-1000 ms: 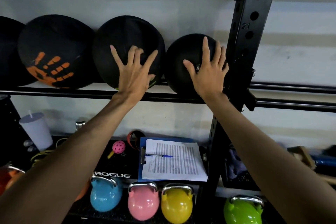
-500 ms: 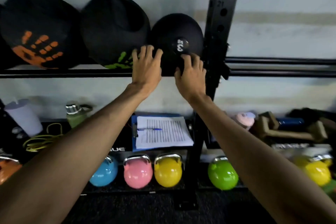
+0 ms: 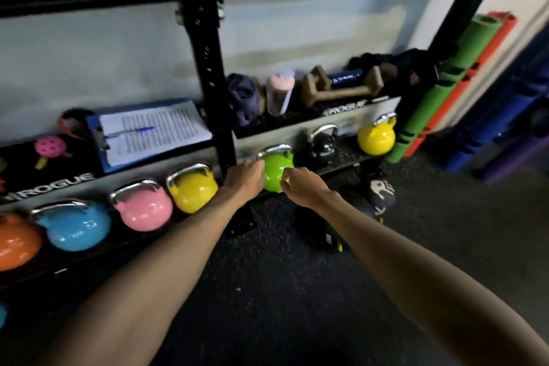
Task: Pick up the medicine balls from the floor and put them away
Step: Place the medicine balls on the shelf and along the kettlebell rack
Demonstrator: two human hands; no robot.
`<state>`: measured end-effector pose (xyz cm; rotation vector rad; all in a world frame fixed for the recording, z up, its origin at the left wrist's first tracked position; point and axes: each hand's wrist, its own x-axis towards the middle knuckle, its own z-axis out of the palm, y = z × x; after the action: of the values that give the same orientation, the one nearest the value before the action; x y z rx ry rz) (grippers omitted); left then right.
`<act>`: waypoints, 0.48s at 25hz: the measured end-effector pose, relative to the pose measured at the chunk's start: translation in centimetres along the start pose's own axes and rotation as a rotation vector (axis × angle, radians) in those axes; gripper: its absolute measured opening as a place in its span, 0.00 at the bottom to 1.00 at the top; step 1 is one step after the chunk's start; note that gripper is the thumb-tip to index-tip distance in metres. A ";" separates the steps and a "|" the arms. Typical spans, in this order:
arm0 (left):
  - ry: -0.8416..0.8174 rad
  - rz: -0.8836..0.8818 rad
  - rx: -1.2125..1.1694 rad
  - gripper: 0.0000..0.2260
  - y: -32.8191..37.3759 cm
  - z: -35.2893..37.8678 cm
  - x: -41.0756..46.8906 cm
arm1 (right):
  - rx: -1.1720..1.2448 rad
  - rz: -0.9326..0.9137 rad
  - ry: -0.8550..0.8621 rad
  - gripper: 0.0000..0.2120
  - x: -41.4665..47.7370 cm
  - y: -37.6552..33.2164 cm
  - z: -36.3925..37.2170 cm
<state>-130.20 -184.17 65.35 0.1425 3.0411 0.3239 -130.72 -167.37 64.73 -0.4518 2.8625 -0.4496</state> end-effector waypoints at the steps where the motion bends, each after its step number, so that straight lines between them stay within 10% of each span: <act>1: -0.052 0.021 0.004 0.09 2.4 2.2 0.0 | 0.020 0.023 -0.035 0.15 -1.3 2.6 0.6; 12: -0.572 -0.091 0.023 0.09 22.7 20.3 1.5 | 0.091 0.188 -0.419 0.15 -11.3 28.4 6.2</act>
<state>-127.94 -157.76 50.29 0.0792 2.4756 0.1977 -126.19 -139.58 51.37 -0.2244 2.4393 -0.3947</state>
